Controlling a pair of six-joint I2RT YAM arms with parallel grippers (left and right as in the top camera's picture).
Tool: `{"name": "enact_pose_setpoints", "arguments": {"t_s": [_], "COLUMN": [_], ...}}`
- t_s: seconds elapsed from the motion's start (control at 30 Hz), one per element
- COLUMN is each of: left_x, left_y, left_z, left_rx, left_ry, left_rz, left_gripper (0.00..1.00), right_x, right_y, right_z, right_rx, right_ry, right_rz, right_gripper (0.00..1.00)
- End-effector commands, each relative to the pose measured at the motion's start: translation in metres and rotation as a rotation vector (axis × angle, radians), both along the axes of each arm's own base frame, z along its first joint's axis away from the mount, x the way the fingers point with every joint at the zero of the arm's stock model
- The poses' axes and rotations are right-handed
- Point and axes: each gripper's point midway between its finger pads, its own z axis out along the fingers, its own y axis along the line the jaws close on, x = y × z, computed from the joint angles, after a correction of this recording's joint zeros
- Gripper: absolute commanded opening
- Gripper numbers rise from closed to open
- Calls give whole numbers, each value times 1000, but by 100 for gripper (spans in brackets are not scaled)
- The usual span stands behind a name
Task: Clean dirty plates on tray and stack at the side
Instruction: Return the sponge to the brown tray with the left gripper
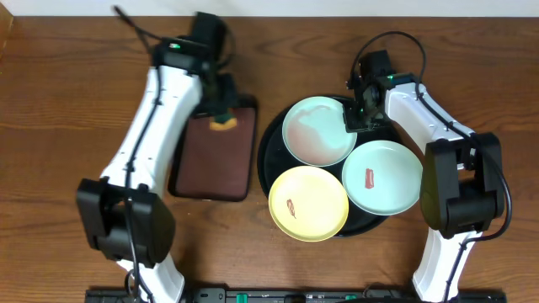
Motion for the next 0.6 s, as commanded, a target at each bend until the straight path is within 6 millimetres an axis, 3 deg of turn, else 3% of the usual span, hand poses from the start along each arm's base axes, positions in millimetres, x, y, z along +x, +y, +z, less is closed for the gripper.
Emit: {"name": "enact_pose_setpoints", "arguments": {"t_s": [0.0, 0.1, 0.23, 0.4, 0.57], "left_x": [-15, -32, -38, -37, -32], "left_y": [28, 41, 40, 40, 37], "left_z": [-36, -75, -92, -87, -48], "left_rx": [41, 38, 40, 37, 9], "left_ry": [100, 165, 177, 168, 101], "left_rz": [3, 35, 9, 12, 7], "left_gripper": [7, 8, 10, 35, 55], "right_x": [1, 0, 0, 0, 0], "right_y": [3, 6, 6, 6, 7], "right_z": [0, 1, 1, 1, 1], "right_rx": [20, 41, 41, 41, 41], "right_ry": [-2, 1, 1, 2, 2], "right_rz": [-7, -1, -2, -2, -2], "right_gripper": [1, 1, 1, 1, 1]}}
